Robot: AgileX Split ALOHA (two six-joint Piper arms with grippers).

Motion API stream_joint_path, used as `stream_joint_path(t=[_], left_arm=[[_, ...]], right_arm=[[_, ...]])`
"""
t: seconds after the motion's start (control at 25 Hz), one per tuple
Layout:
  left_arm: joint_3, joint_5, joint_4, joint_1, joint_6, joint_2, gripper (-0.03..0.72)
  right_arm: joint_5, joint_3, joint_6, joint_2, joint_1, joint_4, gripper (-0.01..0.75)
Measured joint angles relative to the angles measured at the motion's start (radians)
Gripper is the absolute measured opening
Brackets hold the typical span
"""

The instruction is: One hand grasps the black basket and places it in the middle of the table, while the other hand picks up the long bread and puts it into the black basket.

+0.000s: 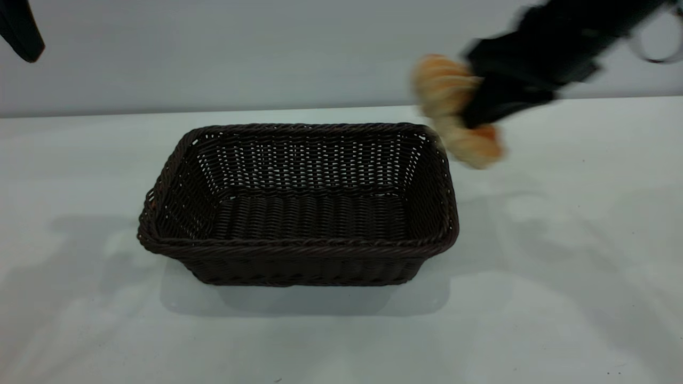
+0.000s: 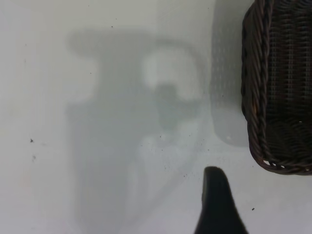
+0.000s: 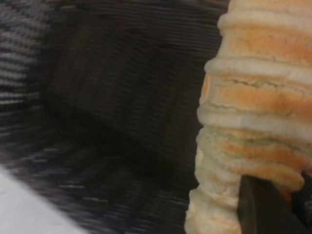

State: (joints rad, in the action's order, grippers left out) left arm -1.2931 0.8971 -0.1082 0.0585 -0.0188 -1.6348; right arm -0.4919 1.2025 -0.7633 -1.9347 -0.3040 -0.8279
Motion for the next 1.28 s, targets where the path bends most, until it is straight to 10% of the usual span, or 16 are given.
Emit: stream_joint_path(t=[0.32, 0.56, 0.92, 1.28], left_arm=[[0.0, 0.014, 0.01, 0.0, 0.002, 0.0, 0.532], [0.0, 0.055, 0.096, 0.0, 0.001, 0.05, 0.532], [0.069, 0.131, 0.244, 0.0, -0.049, 0.292, 0.532], [0.299, 0.14, 0.246, 0.0, -0.083, 0.655, 0.532]], right_arm=[[-0.003, 0.148, 0.029, -0.163, -0.178, -0.004, 0.206], [-0.123, 0.176, 0.207, -0.092, -0.051, 0.196, 0.396], [-0.494, 0.138, 0.693, 0.213, 0.114, 0.844, 0.401], [-0.549, -0.219, 0.774, 0.714, 0.113, 0.878, 0.401]])
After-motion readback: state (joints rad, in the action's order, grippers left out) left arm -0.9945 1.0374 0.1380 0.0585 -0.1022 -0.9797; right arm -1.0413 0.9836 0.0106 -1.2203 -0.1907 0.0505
